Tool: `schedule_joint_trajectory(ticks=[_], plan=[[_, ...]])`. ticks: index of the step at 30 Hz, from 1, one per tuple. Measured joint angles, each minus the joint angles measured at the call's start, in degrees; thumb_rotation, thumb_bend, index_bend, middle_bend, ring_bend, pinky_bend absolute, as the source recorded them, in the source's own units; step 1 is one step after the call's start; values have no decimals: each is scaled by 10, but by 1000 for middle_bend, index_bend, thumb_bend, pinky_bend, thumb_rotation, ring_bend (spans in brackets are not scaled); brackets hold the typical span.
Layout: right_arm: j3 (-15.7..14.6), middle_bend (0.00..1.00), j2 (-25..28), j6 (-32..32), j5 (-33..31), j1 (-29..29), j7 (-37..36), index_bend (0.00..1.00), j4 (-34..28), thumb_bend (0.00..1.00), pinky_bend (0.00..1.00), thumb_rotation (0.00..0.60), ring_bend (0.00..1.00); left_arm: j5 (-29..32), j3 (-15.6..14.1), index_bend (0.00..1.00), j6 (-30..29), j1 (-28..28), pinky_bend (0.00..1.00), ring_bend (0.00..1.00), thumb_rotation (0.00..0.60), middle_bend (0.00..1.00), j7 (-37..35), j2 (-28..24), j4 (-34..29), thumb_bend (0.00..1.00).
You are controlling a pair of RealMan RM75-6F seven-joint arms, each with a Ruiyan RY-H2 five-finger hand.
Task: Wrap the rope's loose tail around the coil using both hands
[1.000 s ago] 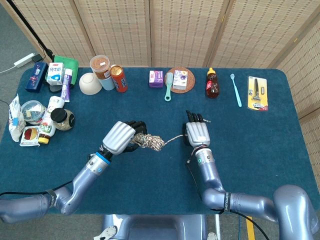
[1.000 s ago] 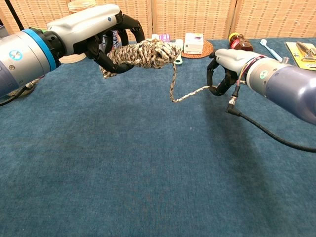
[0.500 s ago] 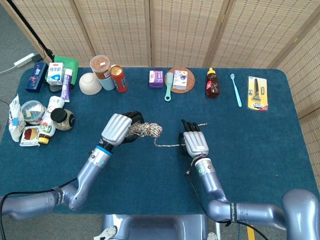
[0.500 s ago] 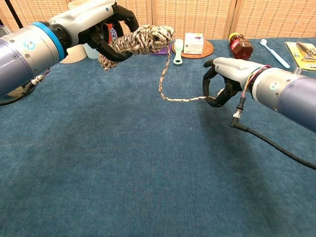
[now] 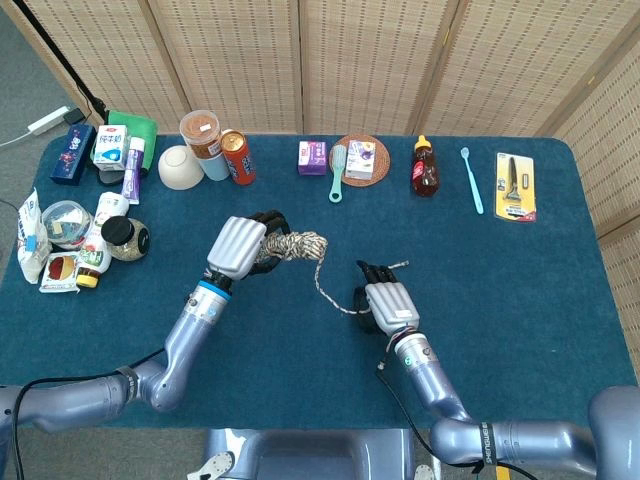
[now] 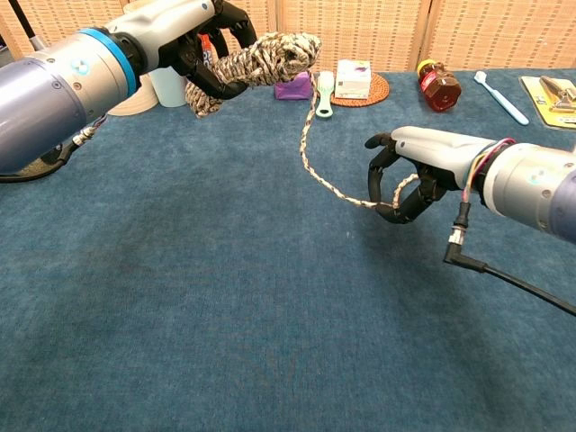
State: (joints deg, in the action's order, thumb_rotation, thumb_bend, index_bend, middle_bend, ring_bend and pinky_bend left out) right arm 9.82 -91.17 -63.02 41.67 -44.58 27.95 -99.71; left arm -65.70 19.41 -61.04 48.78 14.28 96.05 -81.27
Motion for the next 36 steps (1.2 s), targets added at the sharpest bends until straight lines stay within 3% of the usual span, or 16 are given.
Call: schedule_joint_trajectory(ticks=[10, 16, 25, 36], plan=[[-13, 6, 87, 15, 31, 33, -51, 638, -150, 605, 0, 600, 0, 40, 5, 553, 19, 22, 614, 415, 600, 355, 26, 34, 53, 434], [-13, 6, 112, 18, 41, 36, -57, 638, -213, 606, 0, 600, 0, 51, -1, 553, 27, 29, 614, 417, 600, 355, 36, 52, 81, 434], [6, 6, 108, 17, 2, 8, -52, 637, -259, 606, 0, 600, 0, 59, -8, 553, 41, 34, 614, 418, 600, 355, 24, 80, 120, 436], [9, 6, 84, 21, -55, -21, -51, 637, -278, 606, 0, 600, 0, 71, 1, 553, 47, 38, 614, 418, 600, 355, 15, 91, 128, 436]])
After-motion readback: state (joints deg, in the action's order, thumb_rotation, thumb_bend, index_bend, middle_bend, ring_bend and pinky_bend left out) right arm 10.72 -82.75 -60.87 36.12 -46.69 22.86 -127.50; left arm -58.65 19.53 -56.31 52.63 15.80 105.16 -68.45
